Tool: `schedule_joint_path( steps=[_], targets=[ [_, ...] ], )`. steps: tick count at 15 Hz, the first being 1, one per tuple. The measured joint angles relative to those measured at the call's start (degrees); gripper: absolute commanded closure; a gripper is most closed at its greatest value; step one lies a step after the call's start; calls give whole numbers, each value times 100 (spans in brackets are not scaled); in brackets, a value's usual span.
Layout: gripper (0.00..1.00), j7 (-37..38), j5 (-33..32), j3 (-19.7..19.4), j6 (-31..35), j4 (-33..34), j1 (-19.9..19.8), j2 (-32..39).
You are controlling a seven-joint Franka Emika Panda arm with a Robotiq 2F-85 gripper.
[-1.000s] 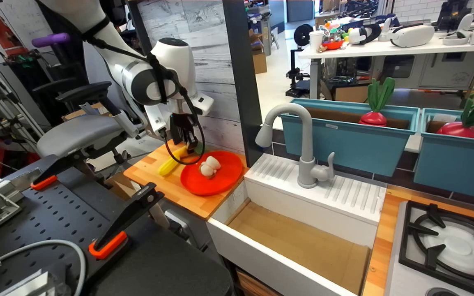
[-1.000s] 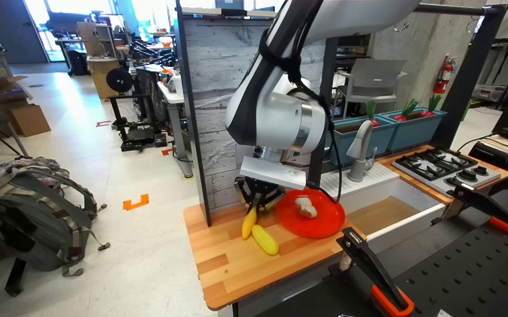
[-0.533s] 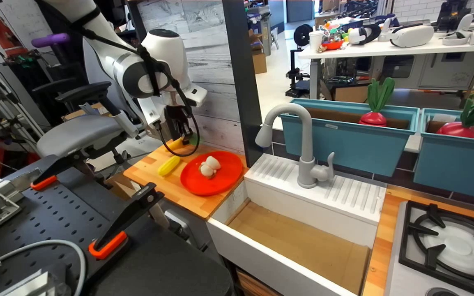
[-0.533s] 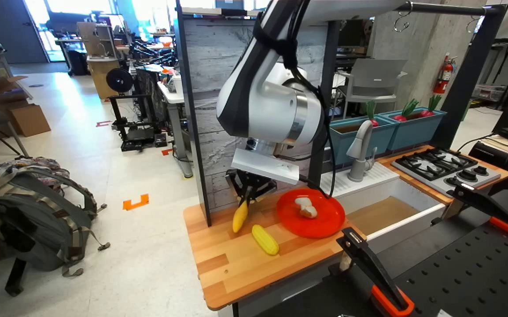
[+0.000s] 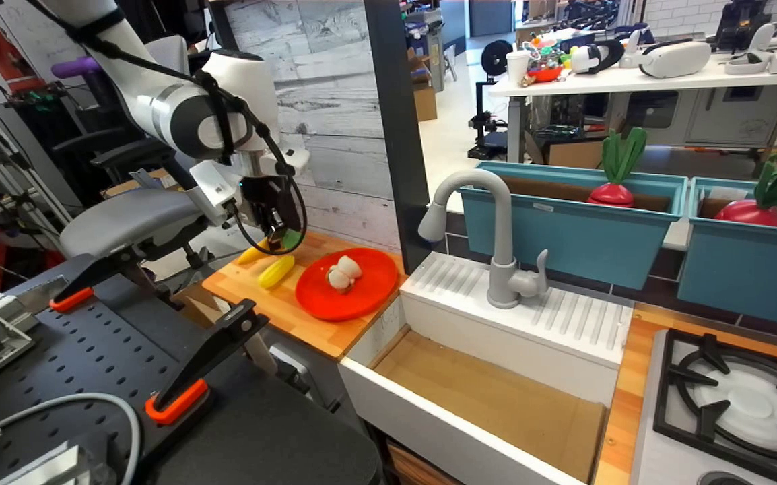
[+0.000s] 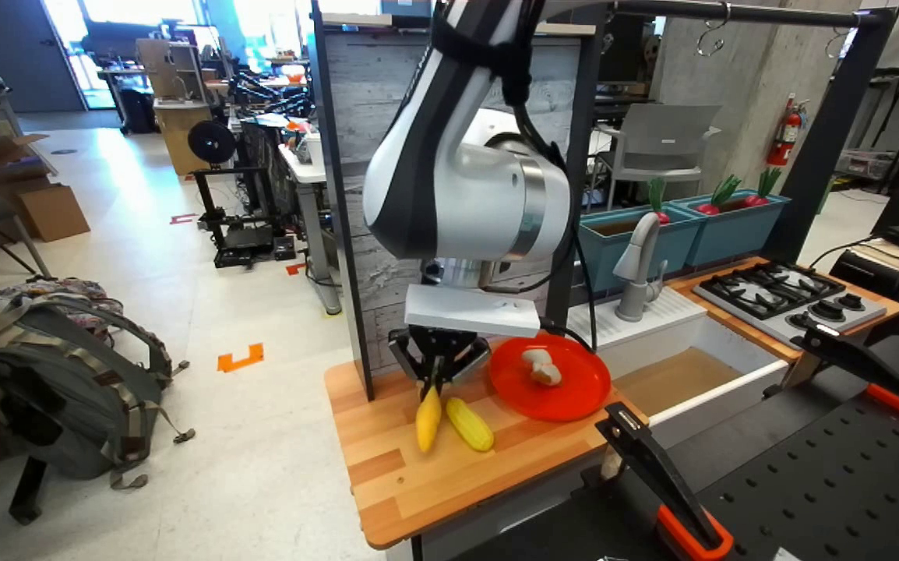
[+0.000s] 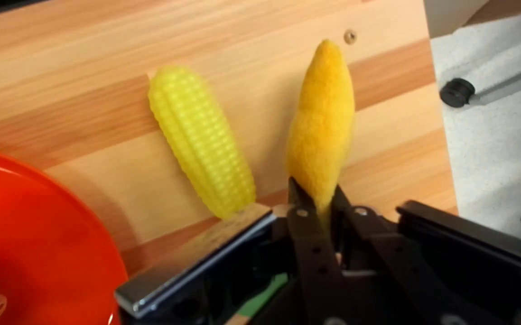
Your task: Move the carrot forward
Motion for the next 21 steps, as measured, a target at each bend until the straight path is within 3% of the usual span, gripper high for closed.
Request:
schedule_joint_path(
  steps=[11,12,14,21],
  targets=[
    [97,14,-868,-384,-532,-134,704,-14],
    [64,20,-908,-412,-557,-131,728,-14],
    [58,29,-957,-457,-624,-113,749,-14],
    [7,79,-1021,-516,-690,-67,749,-14]
  ],
)
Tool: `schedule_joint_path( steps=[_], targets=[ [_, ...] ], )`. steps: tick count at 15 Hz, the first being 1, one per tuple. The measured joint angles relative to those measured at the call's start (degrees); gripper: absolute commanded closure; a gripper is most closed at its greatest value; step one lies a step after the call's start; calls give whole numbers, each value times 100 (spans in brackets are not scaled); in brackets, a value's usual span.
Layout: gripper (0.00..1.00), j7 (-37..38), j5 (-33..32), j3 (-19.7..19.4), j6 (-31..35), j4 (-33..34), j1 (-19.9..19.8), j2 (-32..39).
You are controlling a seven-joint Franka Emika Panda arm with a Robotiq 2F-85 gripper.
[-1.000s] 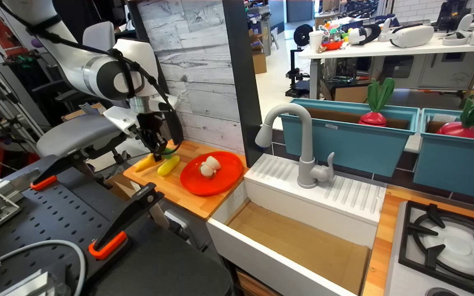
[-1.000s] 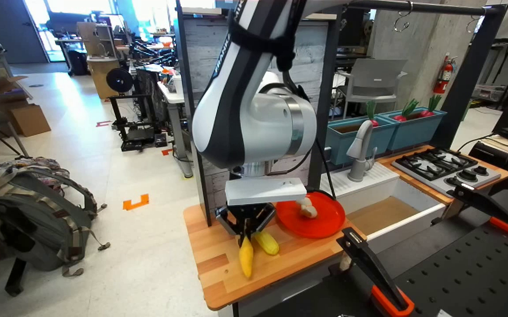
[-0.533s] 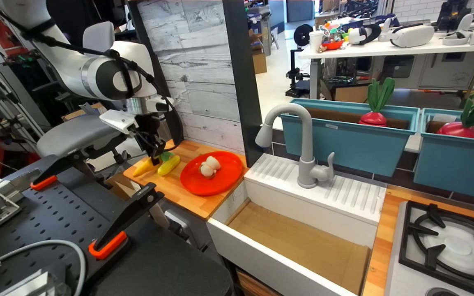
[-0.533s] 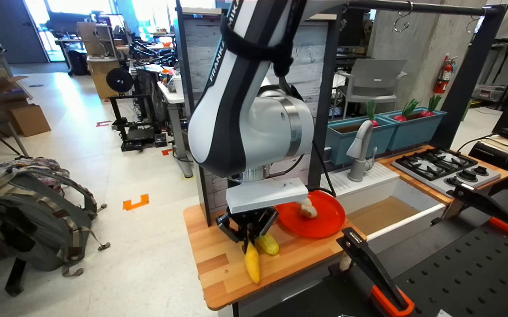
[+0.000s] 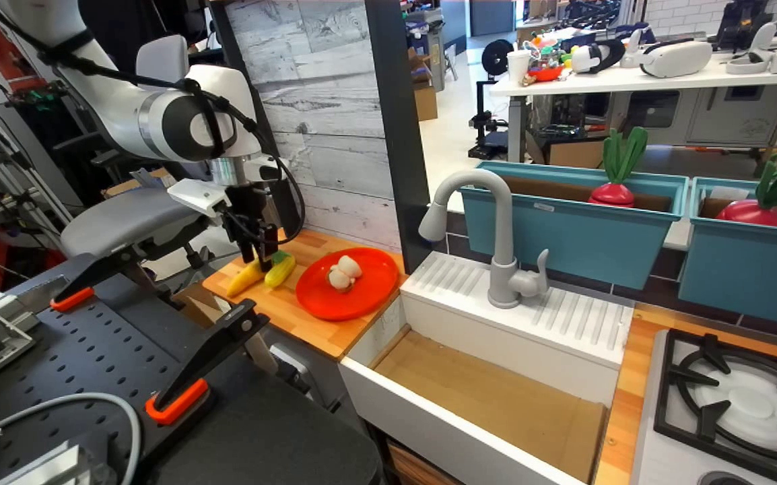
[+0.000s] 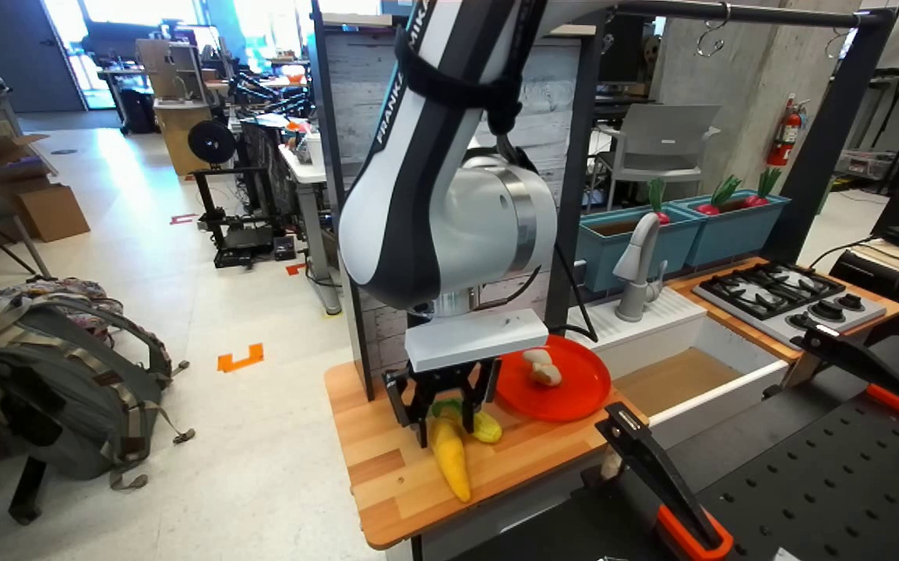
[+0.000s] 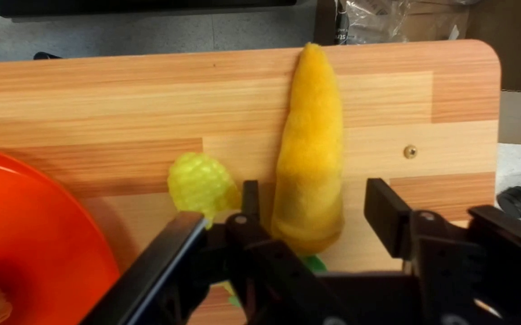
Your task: Move the carrot forward
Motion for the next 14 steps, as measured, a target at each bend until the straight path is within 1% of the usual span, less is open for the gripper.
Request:
schedule_joint_path(
  steps=[1,2,8,14],
  targets=[
    [1,2,0,0,0,3,0,0],
    [0,3,0,0,0,5,0,-1],
    [0,3,-2,16,78,-75,45,-159],
    [0,3,-2,103,492,-735,161,-895]
  ],
)
